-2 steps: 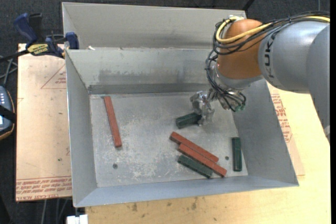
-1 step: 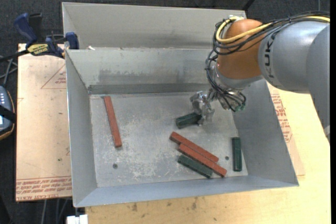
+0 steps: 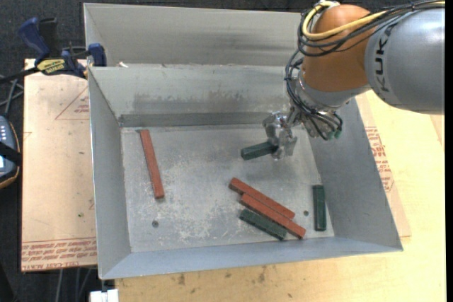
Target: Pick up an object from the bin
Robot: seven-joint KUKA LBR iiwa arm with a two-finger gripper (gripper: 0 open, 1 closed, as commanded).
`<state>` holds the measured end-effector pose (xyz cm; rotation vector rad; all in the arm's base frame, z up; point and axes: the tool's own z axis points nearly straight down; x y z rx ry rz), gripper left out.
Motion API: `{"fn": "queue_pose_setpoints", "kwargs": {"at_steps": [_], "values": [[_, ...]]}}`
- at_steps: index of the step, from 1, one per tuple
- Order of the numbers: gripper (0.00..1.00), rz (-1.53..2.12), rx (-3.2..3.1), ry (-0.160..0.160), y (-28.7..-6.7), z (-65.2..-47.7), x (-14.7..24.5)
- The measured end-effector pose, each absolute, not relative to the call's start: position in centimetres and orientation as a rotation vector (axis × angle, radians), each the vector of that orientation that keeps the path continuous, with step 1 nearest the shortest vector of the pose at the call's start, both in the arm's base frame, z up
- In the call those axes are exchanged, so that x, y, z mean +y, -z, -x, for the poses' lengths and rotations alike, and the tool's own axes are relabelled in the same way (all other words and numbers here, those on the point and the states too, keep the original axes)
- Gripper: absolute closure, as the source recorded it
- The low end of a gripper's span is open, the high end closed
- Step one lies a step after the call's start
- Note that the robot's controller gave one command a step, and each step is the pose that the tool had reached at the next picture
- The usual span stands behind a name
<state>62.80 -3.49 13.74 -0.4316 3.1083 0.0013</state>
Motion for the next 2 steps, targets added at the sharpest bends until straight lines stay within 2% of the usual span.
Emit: {"fn": "queue_pose_setpoints", "kwargs": {"at_steps": [1, 2], "values": [[1.00, 0.432, 3.108, -0.001, -13.7, -62.8, -3.5], [1.00, 0.466, 3.101, 0.000, -28.7, -62.5, -3.7]]}}
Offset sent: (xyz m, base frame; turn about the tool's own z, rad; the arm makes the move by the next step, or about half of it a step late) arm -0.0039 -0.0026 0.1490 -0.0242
